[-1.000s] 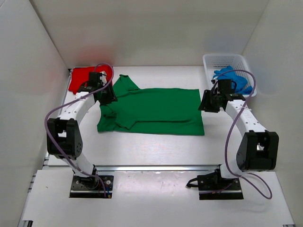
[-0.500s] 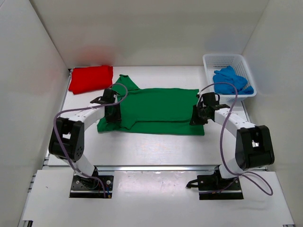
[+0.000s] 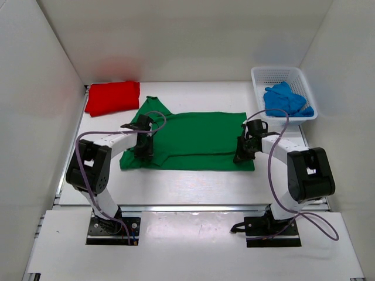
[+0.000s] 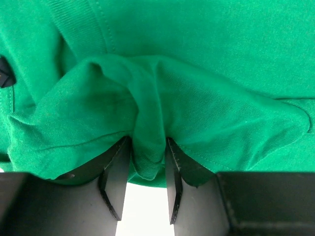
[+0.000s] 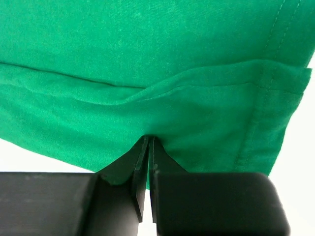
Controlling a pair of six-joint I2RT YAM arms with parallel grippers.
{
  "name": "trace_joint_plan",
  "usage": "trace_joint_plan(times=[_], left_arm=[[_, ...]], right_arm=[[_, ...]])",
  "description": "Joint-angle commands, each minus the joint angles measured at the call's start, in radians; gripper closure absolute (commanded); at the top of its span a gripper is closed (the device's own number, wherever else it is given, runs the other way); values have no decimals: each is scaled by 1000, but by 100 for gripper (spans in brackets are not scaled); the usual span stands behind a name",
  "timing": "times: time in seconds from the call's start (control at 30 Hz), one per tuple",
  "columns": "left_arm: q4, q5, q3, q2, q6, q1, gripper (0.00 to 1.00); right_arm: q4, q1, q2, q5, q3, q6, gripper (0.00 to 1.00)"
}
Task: Fold and stack the t-shirts
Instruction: Grap the side of the flattened tshirt furthest away from the robot with both arms
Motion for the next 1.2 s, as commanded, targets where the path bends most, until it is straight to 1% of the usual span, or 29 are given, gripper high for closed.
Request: trace_joint_plan(times=[0.0, 0.07, 0.13, 0.23, 0.27, 0.33, 0.37, 0.4, 0.43, 0.47, 0.53, 0.57, 0.63, 0.67, 0.7, 0.77, 0.8, 0.83, 0.87, 0.9, 0.93, 0.97, 1.03, 1.1, 1.17], left_arm=[[-118, 16, -86, -72, 11, -37, 56], [-138, 25, -122, -116, 2, -80, 56], [-153, 34, -166, -184, 0, -98, 57], [-213, 82, -197, -277, -9, -109, 61], [-228, 82, -197, -297, -9, -109, 61], [-262, 84, -166, -357, 3, -92, 58], [-285, 85, -151, -371, 7, -69, 58], [-294, 87, -114, -392, 17, -54, 54], [-296, 88, -73, -414, 29, -20, 50], [-292, 122, -48, -417, 39, 12, 47], [-261, 145, 31, -423, 71, 56, 46], [-253, 133, 56, -420, 85, 78, 45], [-220, 96, 139, -367, 112, 94, 41], [-194, 34, 180, -322, 120, 113, 40], [-181, 24, 202, -295, 132, 124, 41], [-169, 2, 275, -171, 138, 164, 43], [-146, -5, 321, -143, 145, 173, 48], [-118, -13, 357, -91, 148, 185, 60], [-97, -28, 372, -48, 140, 190, 69], [-48, -28, 386, -32, 155, 196, 79], [-26, -37, 401, 0, 161, 196, 80], [30, -48, 415, 34, 165, 201, 79], [67, -79, 459, 92, 191, 189, 59], [46, -82, 562, 197, 207, 192, 51], [15, -82, 634, 274, 221, 196, 45]], right_arm=[[-121, -5, -61, 22, -79, -6, 96], [-138, -9, -93, 21, -114, -3, 96], [-174, -5, -131, 16, -131, -5, 96], [-212, -2, -167, 15, -154, -17, 96], [-232, -5, -183, 13, -154, -21, 96], [-259, 3, -199, 7, -136, -44, 95], [-261, 14, -225, 19, -130, -50, 95], [-270, 26, -232, 7, -106, -55, 93], [-276, 34, -252, -5, -84, -51, 92], [-284, 41, -271, -13, -57, -49, 92], [-283, 58, -294, -36, -24, -43, 88], [-278, 54, -300, -39, -4, -47, 86], [-280, 54, -308, -36, 39, -50, 85], [-266, 51, -312, -39, 56, -51, 84], [-258, 49, -309, -36, 66, -55, 83], [-238, 37, -305, -47, 91, -60, 82], [-228, 26, -303, -57, 96, -61, 82], [-209, 9, -296, -64, 99, -69, 82], [-198, 14, -297, -73, 97, -63, 82], [-188, -7, -291, -83, 93, -67, 82], [-168, -15, -286, -81, 99, -75, 82], [-155, -21, -273, -93, 100, -78, 83], [-142, -47, -231, -93, 120, -89, 82], [-138, -54, -191, -82, 148, -98, 82], [-126, -51, -167, -71, 171, -103, 82]])
